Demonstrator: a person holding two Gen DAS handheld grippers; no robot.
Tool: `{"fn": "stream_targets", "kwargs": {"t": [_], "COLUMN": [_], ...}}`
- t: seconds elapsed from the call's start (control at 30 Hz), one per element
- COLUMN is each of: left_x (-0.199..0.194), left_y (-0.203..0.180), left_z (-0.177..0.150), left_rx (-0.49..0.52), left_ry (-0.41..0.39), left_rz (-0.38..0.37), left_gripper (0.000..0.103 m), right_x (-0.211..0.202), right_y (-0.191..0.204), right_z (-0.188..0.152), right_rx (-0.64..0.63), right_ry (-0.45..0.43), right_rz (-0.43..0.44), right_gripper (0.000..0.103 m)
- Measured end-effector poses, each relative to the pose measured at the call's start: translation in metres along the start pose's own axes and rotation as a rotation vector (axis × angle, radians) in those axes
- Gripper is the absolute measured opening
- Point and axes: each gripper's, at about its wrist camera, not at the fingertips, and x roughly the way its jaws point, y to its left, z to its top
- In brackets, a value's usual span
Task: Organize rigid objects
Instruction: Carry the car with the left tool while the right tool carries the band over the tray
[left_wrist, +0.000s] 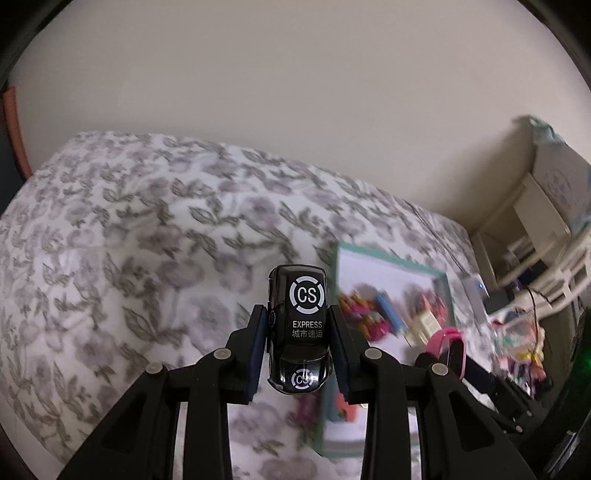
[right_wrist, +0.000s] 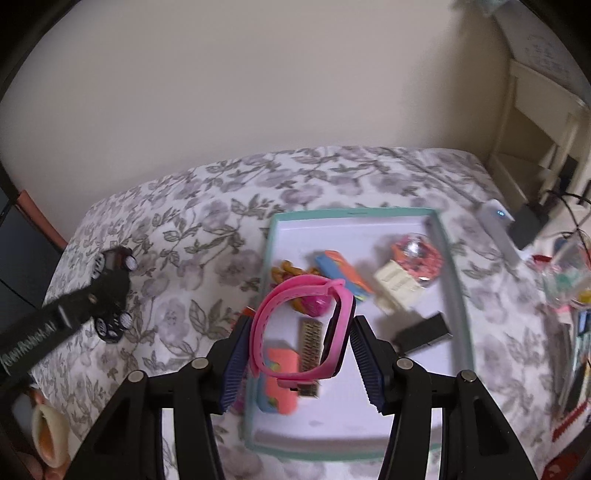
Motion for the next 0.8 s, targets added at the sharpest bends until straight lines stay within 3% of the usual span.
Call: {"fn": "stream_targets", "kwargs": {"t": [0.37,0.8], "left_x": [0.02,0.074], "left_y": [-0.049,-0.071], "left_z": [-0.038,-0.066], "left_rx": [0.111,0.158], "left_ry": [0.103,0.277], "left_rz": [-0.082,-0.098], "left_gripper": [0.034,0.034], "right_x": [-0.02,0.03], "right_y": [-0.048,-0.083], "right_z": [-0.017,-0.035], "right_rx": [0.082,0.136], "right_ry": [0.02,0.17], "right_rz": [-0.064,-0.135], "right_gripper": [0.057,0.057]}}
